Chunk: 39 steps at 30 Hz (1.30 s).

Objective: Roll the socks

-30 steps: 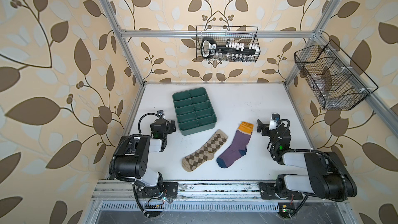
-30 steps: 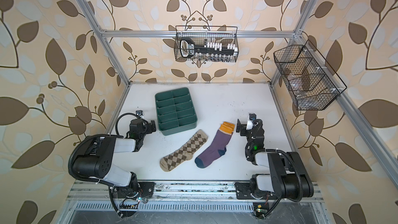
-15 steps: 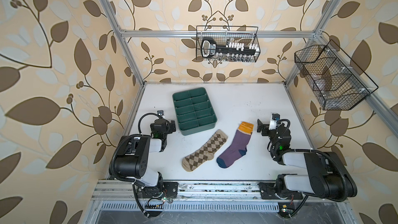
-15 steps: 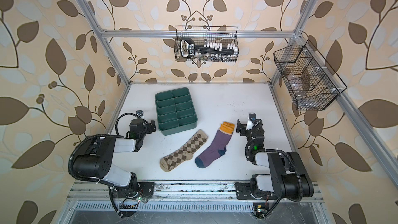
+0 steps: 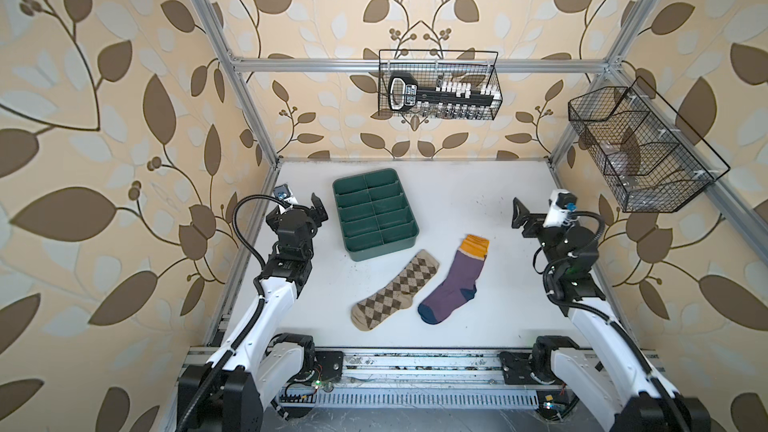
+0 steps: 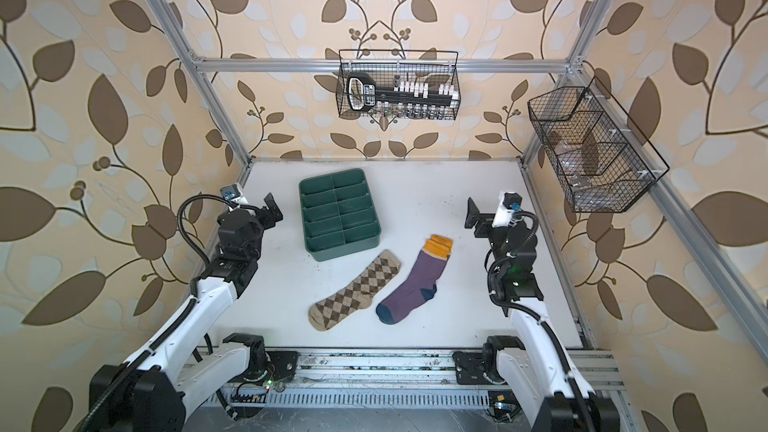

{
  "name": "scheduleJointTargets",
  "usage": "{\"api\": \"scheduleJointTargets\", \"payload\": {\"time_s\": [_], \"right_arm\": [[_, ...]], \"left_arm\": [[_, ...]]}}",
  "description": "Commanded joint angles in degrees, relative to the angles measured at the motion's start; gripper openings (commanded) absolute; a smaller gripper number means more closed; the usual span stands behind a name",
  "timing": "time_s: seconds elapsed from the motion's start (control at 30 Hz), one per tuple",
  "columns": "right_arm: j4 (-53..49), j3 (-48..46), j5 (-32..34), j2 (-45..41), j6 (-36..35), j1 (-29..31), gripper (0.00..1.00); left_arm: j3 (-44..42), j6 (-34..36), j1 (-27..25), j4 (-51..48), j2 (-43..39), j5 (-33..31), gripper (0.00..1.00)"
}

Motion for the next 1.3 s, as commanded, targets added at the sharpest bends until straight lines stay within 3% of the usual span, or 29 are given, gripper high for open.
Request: {"api": "scheduleJointTargets", "payload": {"time_s": [0.0,0.07,0.13,0.3,0.37,0.43,0.5,0.6,0.73,1.0,1.27], "right_arm": [[-19.63,5.60,4.03,-3.15,14.08,-0.81,1.00],[-24.95,7.71,6.47,-3.92,18.98,-1.54,1.00],[-28.76,8.74,5.06,-3.77,23.47,-2.47,1.00],[-23.84,8.51,-12.76,-1.73,22.90,-2.99,0.99],[-26.30,11.16,-16.05,1.56,21.53,-1.47,0.96],[-34.15,17.05,-13.23,6.83,17.51,3.38,0.94],[-43.64,24.08,-5.27,13.96,12.80,11.11,0.94],[-52.24,33.05,6.37,24.07,7.93,23.39,0.93],[-58.40,44.30,12.91,38.07,4.71,33.04,0.94],[-69.63,67.94,20.07,65.18,2.48,40.07,0.87],[-70.17,79.98,20.75,78.80,5.73,41.08,0.71]], "left_arm": [[8.49,-23.95,-0.28,-23.23,-1.26,-3.17,0.99],[10.22,-34.91,-0.32,-29.43,-1.86,-1.40,0.99],[9.03,-32.62,-0.83,-28.33,-4.09,5.76,0.99],[5.28,-27.73,-6.60,-26.05,-7.48,19.60,0.99],[4.63,-25.92,-8.85,-28.32,-8.30,22.97,0.99],[6.02,-23.20,-10.55,-33.88,-8.17,25.48,0.98],[8.67,-20.24,-11.75,-40.54,-7.47,26.10,0.98],[11.51,-15.61,-13.17,-47.58,-7.25,25.85,0.99],[13.51,-10.69,-15.86,-51.49,-9.33,21.30,0.99],[10.72,-9.56,-20.28,-51.79,-11.77,10.65,0.99],[10.27,-10.00,-22.97,-51.87,-13.23,7.62,0.96]]}}
